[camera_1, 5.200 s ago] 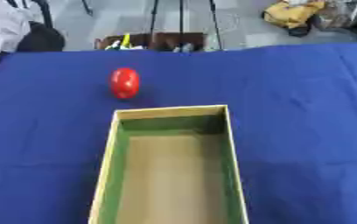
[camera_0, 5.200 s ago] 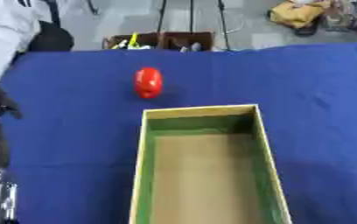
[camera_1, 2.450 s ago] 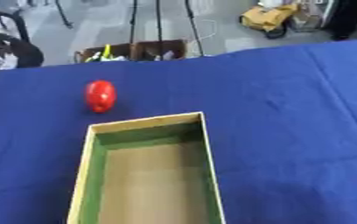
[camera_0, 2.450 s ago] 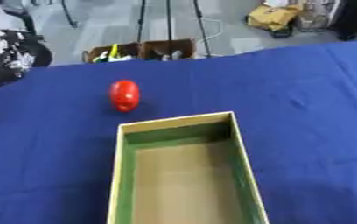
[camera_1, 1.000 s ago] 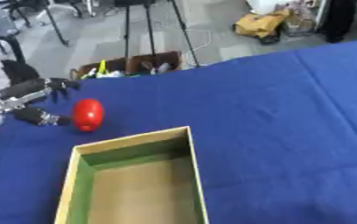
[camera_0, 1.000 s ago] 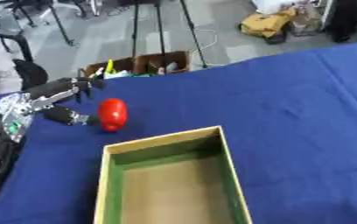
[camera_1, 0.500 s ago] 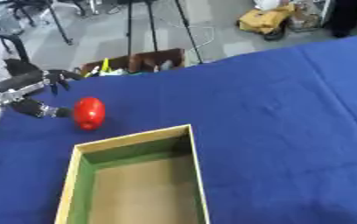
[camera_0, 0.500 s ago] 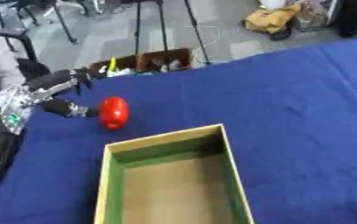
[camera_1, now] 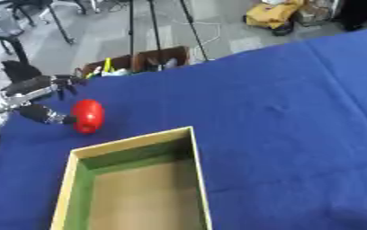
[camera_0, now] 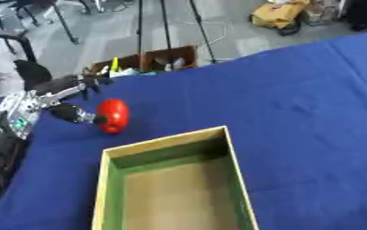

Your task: Pick up objects on the table and place them in the box.

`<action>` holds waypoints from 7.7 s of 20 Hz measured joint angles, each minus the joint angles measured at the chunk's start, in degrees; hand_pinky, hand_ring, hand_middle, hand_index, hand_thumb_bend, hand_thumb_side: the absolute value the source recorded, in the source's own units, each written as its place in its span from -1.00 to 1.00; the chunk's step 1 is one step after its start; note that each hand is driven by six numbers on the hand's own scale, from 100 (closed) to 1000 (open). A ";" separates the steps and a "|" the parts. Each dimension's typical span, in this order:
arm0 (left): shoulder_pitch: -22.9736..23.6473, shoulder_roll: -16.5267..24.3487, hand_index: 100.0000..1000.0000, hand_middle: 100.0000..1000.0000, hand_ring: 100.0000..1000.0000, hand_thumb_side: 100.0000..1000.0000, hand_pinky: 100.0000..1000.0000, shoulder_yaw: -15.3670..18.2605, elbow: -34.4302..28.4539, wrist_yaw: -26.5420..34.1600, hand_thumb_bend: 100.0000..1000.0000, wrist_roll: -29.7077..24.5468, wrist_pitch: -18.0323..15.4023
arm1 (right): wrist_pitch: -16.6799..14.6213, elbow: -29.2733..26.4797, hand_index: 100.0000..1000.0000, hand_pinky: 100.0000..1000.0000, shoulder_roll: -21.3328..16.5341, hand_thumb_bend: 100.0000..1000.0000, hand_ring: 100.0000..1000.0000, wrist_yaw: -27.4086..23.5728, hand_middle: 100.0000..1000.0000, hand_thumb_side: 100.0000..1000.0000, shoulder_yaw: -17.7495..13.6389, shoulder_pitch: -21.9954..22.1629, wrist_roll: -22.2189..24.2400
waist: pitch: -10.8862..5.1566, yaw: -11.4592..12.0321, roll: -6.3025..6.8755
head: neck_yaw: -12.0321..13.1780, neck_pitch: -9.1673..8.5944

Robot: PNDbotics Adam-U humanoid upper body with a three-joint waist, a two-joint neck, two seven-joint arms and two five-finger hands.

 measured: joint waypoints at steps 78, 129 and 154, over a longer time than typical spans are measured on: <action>5.35 1.58 0.02 -0.51 -0.57 -0.30 -1.00 -1.18 -11.32 13.21 -1.00 12.51 5.20 | 2.36 0.00 0.15 -0.51 -0.05 -0.83 -0.28 -2.11 -0.30 0.59 -1.68 2.00 -1.58 | -4.92 1.90 -0.80 | -0.11 1.37; 18.38 4.92 0.01 -0.34 -0.39 -0.42 -0.90 -27.62 -60.81 31.63 -1.00 -14.00 13.98 | 2.94 0.00 0.14 -0.51 -2.66 -0.87 -0.28 -8.40 -0.31 0.56 -2.67 3.57 -1.94 | -8.83 3.93 -2.44 | -2.13 4.94; 14.47 -4.15 0.15 -0.22 -0.24 -0.29 -0.69 -33.76 -45.57 17.85 -1.00 -14.45 14.43 | 4.52 0.00 0.14 -0.51 -2.23 -0.85 -0.29 -7.21 -0.32 0.55 -2.72 4.02 -2.22 | -9.15 4.85 -1.76 | -3.40 6.36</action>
